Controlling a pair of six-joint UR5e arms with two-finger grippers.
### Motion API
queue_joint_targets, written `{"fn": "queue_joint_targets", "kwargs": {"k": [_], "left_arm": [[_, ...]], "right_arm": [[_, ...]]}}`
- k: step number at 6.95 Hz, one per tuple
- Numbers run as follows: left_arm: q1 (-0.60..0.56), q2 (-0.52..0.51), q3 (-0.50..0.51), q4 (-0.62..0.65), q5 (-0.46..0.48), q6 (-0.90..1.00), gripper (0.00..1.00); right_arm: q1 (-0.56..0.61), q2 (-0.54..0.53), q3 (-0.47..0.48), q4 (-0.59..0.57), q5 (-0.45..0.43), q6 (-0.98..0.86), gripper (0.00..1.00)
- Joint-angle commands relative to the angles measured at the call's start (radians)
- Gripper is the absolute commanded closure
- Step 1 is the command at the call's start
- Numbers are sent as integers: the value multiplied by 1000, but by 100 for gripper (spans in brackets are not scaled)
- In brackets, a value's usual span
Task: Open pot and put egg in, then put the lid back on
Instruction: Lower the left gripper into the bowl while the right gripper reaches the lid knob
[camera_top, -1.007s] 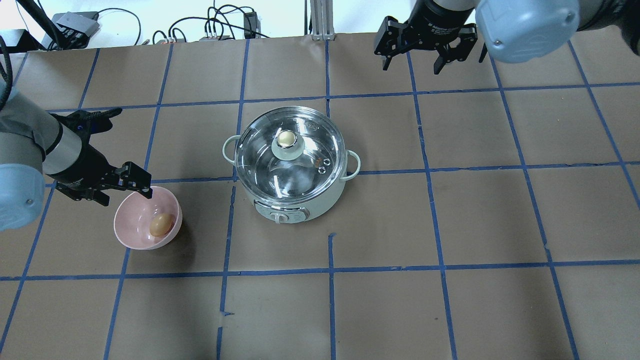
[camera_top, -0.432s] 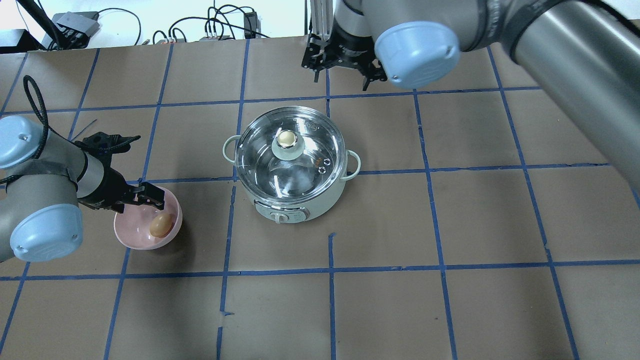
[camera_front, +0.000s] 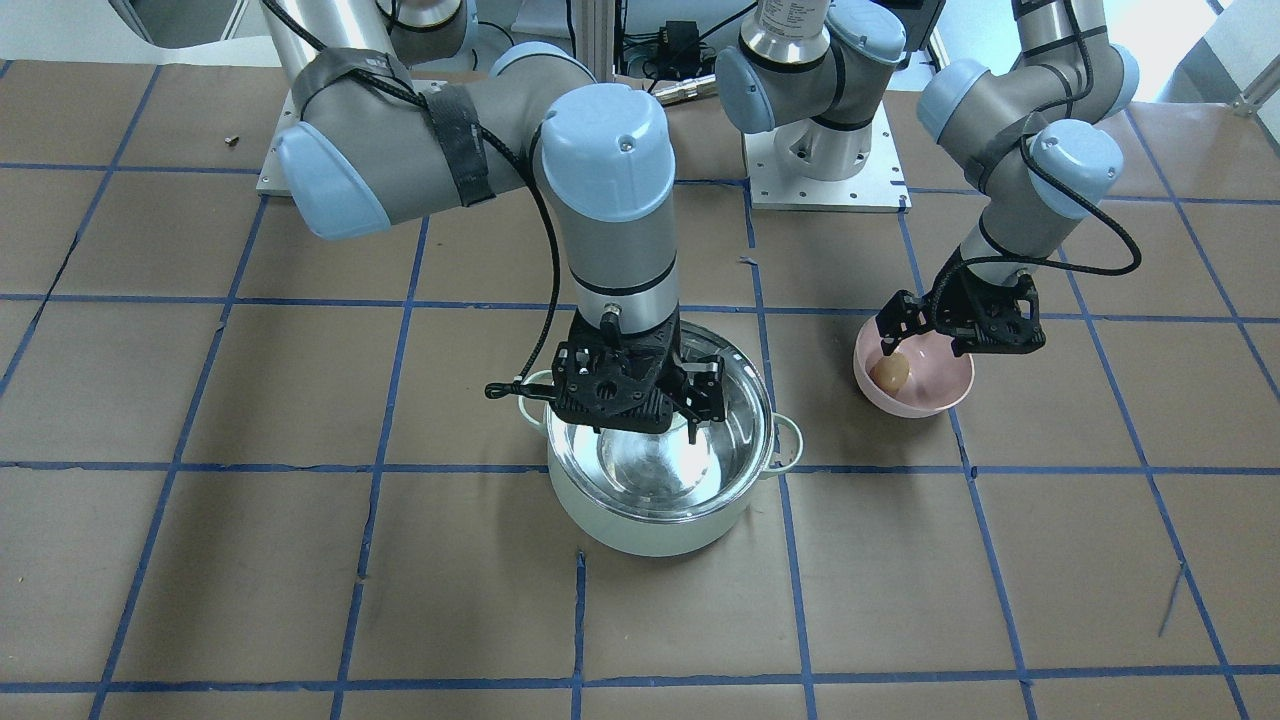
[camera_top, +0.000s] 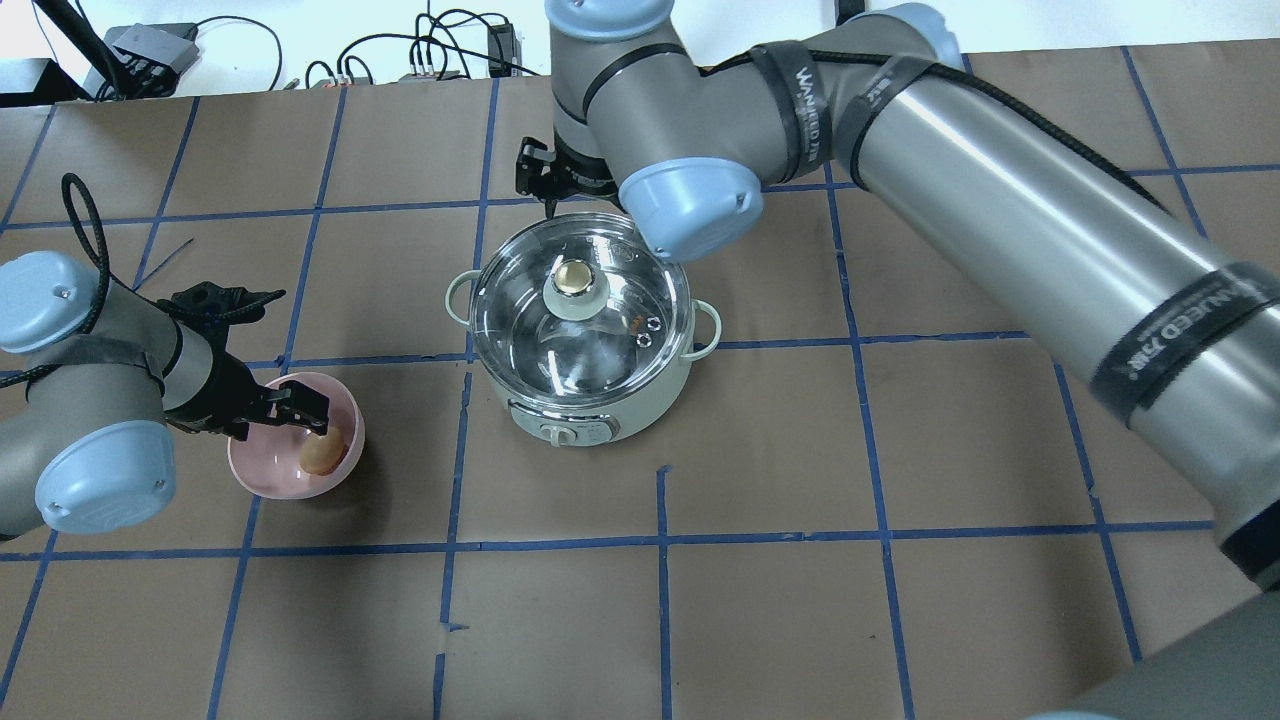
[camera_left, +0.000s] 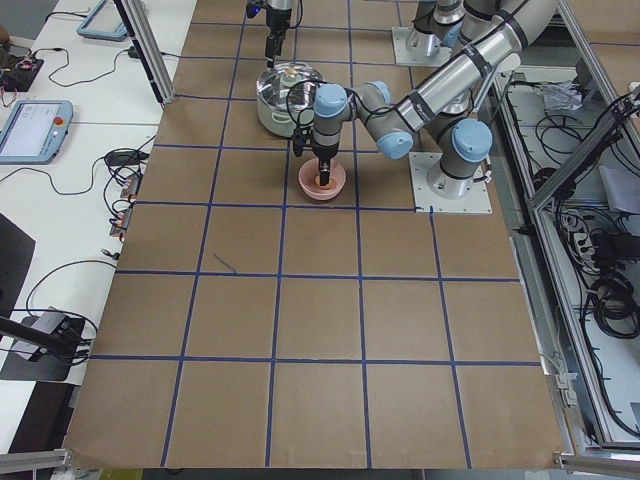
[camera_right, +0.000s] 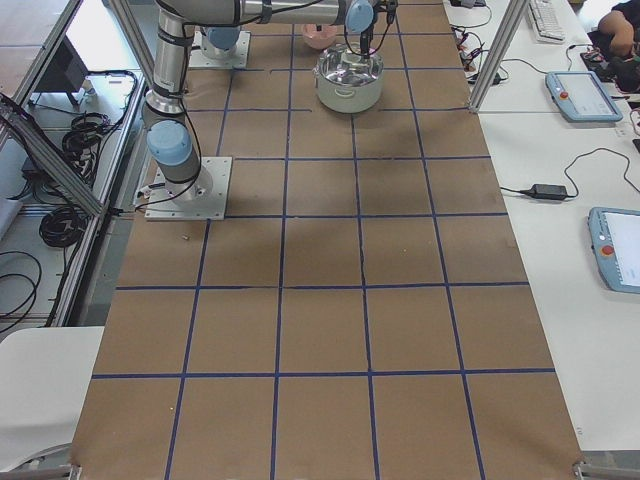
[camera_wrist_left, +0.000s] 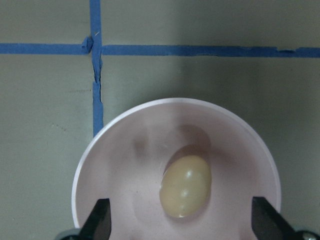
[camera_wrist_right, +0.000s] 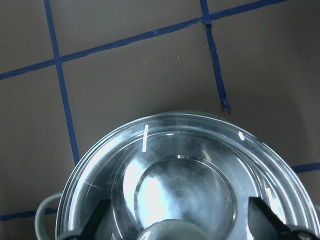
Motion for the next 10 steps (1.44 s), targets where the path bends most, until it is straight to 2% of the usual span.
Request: {"fn": "queue_joint_targets", "kwargs": {"k": [1, 3, 5, 7, 10], "left_arm": [[-1, -17, -12, 1, 23, -5, 0], [-4, -35, -13, 1, 31, -10, 0], [-4, -41, -19, -1, 33, -8, 0], [-4, -46, -36, 4, 33, -8, 0], [-4, -90, -38, 71, 28, -8, 1]], "right_arm": [[28, 24, 23, -26, -26, -8, 5], [28, 14, 20, 33, 13, 9, 5], [28, -9, 26, 69, 17, 17, 5], [28, -12, 26, 102, 20, 18, 11], [28, -10, 26, 101, 23, 0, 45]]}}
